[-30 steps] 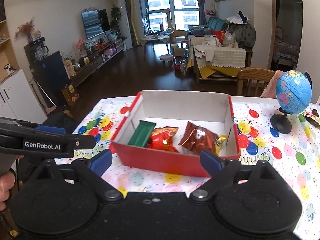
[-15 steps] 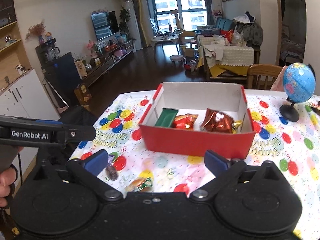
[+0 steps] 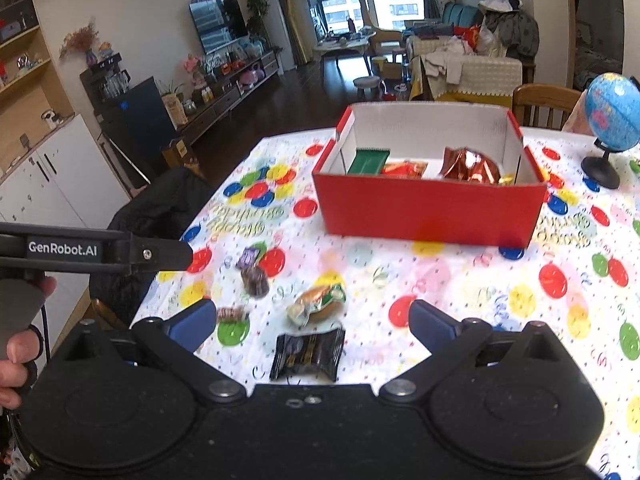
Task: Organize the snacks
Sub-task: 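Withdraw both tools from the box toward the remaining snacks, then grasp the wooden stick snack with the left gripper while the right grasps the black packet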
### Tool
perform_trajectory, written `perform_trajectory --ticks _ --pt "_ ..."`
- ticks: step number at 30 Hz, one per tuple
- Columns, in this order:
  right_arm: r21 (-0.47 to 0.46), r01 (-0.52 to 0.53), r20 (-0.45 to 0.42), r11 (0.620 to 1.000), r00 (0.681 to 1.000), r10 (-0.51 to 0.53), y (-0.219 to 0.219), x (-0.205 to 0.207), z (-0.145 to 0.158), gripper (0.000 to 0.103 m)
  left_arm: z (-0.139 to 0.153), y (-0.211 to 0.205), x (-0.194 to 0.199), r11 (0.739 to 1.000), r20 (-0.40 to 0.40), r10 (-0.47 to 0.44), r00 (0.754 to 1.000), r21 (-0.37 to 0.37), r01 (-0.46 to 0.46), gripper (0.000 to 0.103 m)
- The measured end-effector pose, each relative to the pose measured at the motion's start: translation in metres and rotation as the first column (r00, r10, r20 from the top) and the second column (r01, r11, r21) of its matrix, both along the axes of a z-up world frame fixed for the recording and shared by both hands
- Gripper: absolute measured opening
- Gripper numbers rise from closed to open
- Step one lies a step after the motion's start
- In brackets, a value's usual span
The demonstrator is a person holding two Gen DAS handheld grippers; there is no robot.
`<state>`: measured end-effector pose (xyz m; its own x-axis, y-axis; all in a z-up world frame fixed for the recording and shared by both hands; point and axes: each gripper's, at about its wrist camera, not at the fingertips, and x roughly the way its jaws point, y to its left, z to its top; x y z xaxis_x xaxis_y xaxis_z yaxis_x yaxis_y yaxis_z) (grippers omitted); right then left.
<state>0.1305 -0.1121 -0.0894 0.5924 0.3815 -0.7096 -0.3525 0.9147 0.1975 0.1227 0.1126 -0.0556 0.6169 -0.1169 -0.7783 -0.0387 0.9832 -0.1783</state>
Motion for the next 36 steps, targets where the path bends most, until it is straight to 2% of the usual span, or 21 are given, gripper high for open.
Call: perform_trajectory --ticks 10,20,25,29,36 --pt "-0.041 -0.019 -0.061 0.999 0.998 0.016 0.014 0.001 -0.032 0.103 -0.046 0.021 -0.002 0.997 -0.115 0.071 0.991 0.009 -0.070 0.099" --pt "-0.075 -0.066 -0.138 0.995 0.989 0.055 0.029 0.007 -0.074 0.103 -0.097 0.030 0.000 0.992 -0.223 0.123 0.967 0.041 -0.116 0.099" --pt "-0.089 -0.063 -0.158 0.994 0.986 0.049 0.035 0.019 -0.090 0.102 -0.110 0.034 0.005 0.987 -0.239 0.157 0.958 0.075 -0.143 0.099" --pt "-0.095 -0.082 -0.172 0.992 0.983 0.065 0.040 0.026 -0.097 0.102 -0.120 0.042 0.011 0.981 -0.254 0.194 0.948 0.074 -0.180 0.099" --pt "-0.102 -0.096 -0.188 0.990 0.979 0.076 0.049 0.042 -0.106 0.100 -0.129 0.051 0.021 0.966 -0.249 0.253 0.935 0.113 -0.231 0.098"
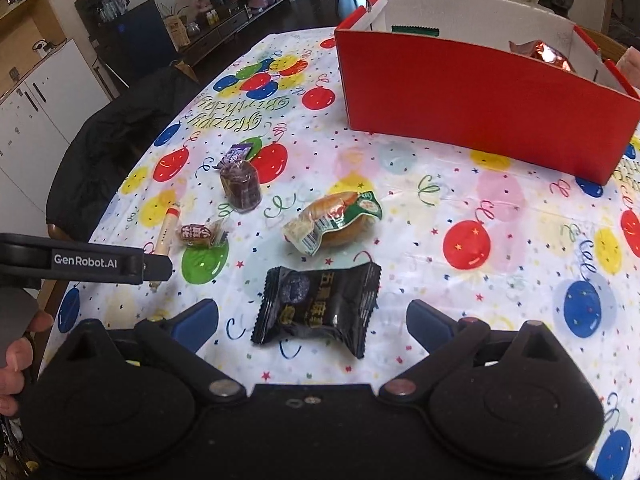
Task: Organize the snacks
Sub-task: 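Grasp the wooden stick snack with the left gripper while the right grasps the black packet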
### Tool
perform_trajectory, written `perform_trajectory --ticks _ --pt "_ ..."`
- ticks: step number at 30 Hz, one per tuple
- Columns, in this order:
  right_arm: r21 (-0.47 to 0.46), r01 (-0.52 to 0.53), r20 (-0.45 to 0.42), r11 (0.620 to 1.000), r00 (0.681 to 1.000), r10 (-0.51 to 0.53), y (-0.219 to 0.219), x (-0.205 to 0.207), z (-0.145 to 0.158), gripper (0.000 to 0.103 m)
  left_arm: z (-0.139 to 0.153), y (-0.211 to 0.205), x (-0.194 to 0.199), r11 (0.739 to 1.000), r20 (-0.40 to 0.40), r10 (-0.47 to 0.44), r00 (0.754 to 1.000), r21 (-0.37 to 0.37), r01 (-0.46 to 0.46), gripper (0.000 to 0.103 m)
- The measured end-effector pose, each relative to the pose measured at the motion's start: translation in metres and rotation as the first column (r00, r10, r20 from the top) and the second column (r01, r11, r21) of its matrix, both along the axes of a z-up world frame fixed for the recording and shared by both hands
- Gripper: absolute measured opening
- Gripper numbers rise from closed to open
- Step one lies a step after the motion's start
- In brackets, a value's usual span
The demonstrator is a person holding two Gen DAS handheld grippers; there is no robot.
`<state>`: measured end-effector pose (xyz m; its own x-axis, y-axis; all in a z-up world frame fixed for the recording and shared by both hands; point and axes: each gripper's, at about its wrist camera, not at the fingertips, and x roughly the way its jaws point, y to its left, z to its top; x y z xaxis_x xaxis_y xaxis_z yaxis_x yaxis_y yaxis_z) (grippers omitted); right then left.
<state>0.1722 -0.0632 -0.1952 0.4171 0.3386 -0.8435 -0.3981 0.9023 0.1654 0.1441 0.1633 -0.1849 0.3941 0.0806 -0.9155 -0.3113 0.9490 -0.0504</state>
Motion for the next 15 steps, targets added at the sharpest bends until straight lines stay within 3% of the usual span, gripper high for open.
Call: perform_trajectory --ticks 5,9,12,15 --pt "-0.011 -0.010 -0.006 1.000 1.000 0.010 0.006 0.006 -0.005 0.099 -0.005 0.002 0.005 1.000 -0.007 0.016 1.000 0.015 -0.016 0.098" --pt "-0.015 -0.017 -0.010 1.000 1.000 0.017 0.008 0.010 -0.008 0.097 -0.010 0.001 0.008 1.000 -0.026 0.016 1.000 0.011 -0.016 0.078" --pt "-0.020 -0.023 -0.012 1.000 1.000 0.023 0.011 0.012 -0.010 0.091 -0.009 0.000 0.009 1.000 -0.015 0.015 1.000 0.019 -0.015 0.073" --pt "-0.023 -0.026 -0.018 0.999 1.000 0.026 0.012 0.014 -0.011 0.083 -0.007 -0.001 0.011 0.999 -0.008 0.015 1.000 0.036 -0.015 0.056"
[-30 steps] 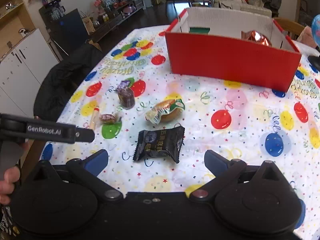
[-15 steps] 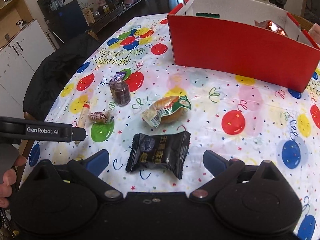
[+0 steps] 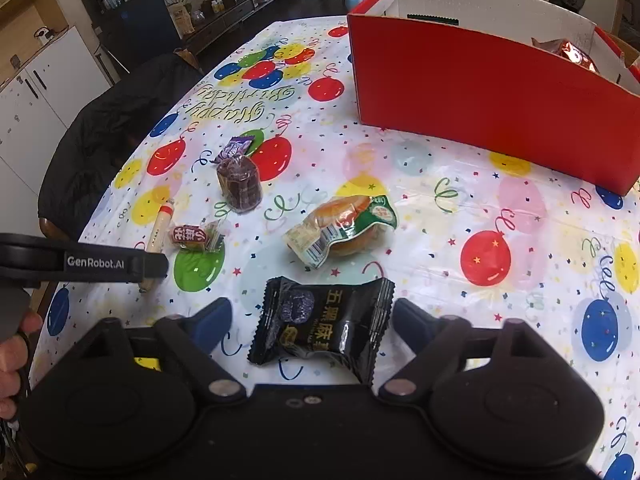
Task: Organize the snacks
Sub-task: 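Grasp the wooden stick snack with the left gripper while the right grasps the black packet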
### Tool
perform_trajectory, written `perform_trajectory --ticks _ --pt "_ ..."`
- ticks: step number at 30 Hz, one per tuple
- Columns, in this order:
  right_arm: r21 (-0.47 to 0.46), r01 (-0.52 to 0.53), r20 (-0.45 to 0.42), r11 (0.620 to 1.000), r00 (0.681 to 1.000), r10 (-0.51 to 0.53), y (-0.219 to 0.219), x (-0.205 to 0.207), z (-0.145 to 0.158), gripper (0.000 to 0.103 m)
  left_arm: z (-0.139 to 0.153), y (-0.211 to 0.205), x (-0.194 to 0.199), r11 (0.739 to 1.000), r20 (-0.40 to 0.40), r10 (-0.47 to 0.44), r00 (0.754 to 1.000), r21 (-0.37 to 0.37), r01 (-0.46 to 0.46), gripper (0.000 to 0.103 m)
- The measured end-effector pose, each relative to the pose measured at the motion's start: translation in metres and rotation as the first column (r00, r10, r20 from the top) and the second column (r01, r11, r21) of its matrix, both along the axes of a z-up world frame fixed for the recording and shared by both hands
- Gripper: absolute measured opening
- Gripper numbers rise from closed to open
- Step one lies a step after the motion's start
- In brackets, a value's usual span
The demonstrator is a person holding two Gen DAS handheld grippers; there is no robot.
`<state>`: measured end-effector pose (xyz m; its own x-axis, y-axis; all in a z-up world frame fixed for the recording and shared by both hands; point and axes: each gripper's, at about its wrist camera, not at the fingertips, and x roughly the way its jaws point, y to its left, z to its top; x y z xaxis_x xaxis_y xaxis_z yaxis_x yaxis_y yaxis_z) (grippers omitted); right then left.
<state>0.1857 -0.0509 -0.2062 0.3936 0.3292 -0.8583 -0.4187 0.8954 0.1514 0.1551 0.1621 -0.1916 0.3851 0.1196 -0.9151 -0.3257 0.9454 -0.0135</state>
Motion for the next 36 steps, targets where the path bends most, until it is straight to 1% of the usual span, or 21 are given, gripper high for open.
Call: perform_trajectory --ticks 2,3,4,5,8,9,10,12,16,23,36 --pt "-0.004 0.001 0.003 1.000 1.000 -0.001 0.000 0.000 0.000 0.082 0.001 -0.001 0.001 1.000 0.002 -0.002 1.000 -0.003 0.002 0.048" --pt "-0.005 -0.001 0.004 1.000 1.000 0.001 0.001 0.000 0.000 0.080 0.002 -0.002 0.000 1.000 0.004 -0.004 1.000 -0.004 0.004 0.042" --pt "-0.006 -0.003 0.006 1.000 1.000 0.003 0.001 -0.001 0.000 0.078 0.002 -0.003 0.001 1.000 0.006 -0.007 1.000 -0.004 0.007 0.037" --pt "-0.006 -0.003 0.006 1.000 1.000 0.003 0.001 -0.001 0.000 0.077 0.002 -0.005 0.001 1.000 0.007 -0.011 1.000 -0.004 0.011 0.036" --pt "-0.009 0.000 0.003 1.000 1.000 0.000 -0.001 -0.001 0.000 0.064 0.003 -0.005 0.001 1.000 0.009 -0.010 1.000 -0.010 0.010 0.024" --pt "-0.011 0.003 0.002 1.000 1.000 -0.003 -0.002 -0.001 0.000 0.058 0.003 -0.005 0.001 1.000 0.010 -0.014 1.000 -0.020 0.014 0.017" --pt "-0.006 0.002 -0.001 1.000 1.000 -0.002 -0.003 -0.002 0.000 0.056 0.003 -0.005 0.001 0.999 0.008 -0.017 1.000 -0.029 0.017 0.015" --pt "-0.006 0.005 0.001 1.000 1.000 -0.005 -0.005 -0.003 0.001 0.052 0.004 -0.003 0.001 0.999 0.008 -0.017 1.000 -0.043 0.017 0.013" --pt "-0.008 0.015 0.003 1.000 1.000 -0.015 -0.007 -0.006 0.003 0.049 0.006 0.000 -0.001 0.998 0.017 -0.005 1.000 -0.057 0.006 0.011" --pt "0.003 0.051 0.002 0.999 0.999 -0.051 -0.016 -0.013 0.012 0.047 0.017 0.005 -0.009 0.996 0.032 0.003 0.999 -0.089 0.000 0.010" --pt "0.050 0.074 0.034 0.996 0.997 -0.075 -0.033 -0.030 0.050 0.047 0.052 -0.003 -0.026 0.987 0.058 -0.038 0.998 -0.152 0.047 0.010"
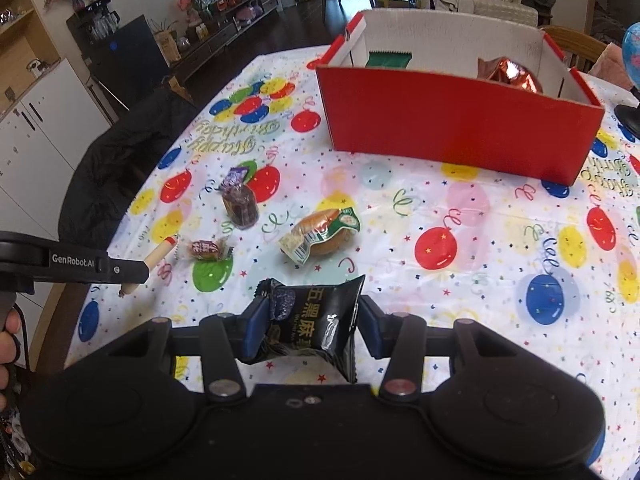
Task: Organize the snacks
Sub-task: 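Grasp the wooden stick snack with the left gripper while the right grasps the black packet, then carry the wooden stick and black packet into the box and open both grippers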
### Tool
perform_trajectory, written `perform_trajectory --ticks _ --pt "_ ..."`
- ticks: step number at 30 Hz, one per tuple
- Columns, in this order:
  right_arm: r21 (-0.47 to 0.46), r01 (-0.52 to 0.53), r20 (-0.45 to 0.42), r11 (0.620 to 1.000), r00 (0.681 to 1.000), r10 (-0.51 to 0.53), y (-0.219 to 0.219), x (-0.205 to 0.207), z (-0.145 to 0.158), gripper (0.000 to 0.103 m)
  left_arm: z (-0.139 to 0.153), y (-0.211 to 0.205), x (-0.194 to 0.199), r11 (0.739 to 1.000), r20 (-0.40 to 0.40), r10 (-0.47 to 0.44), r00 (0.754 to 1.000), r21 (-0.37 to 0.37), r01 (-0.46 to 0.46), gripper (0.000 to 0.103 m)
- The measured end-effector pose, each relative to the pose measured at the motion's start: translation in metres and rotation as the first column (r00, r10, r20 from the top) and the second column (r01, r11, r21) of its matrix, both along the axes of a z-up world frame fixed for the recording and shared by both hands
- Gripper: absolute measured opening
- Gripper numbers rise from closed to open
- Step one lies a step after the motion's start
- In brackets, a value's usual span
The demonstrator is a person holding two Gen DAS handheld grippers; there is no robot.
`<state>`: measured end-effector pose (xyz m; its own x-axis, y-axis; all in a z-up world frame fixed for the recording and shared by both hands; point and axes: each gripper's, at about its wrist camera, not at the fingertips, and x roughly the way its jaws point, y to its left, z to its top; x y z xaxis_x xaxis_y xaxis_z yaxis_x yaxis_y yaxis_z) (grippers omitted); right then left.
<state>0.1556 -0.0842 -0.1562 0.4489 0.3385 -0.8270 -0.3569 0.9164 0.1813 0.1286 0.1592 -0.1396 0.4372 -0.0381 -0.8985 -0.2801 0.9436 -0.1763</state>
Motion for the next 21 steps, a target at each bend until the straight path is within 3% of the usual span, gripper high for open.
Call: perform_trajectory --ticks 21 --pt "0.014 0.018 0.184 1.000 0.983 -0.020 -0.021 0.002 0.079 0.046 0.084 -0.032 0.010 0.995 0.169 -0.098 0.981 0.017 0.096 0.010"
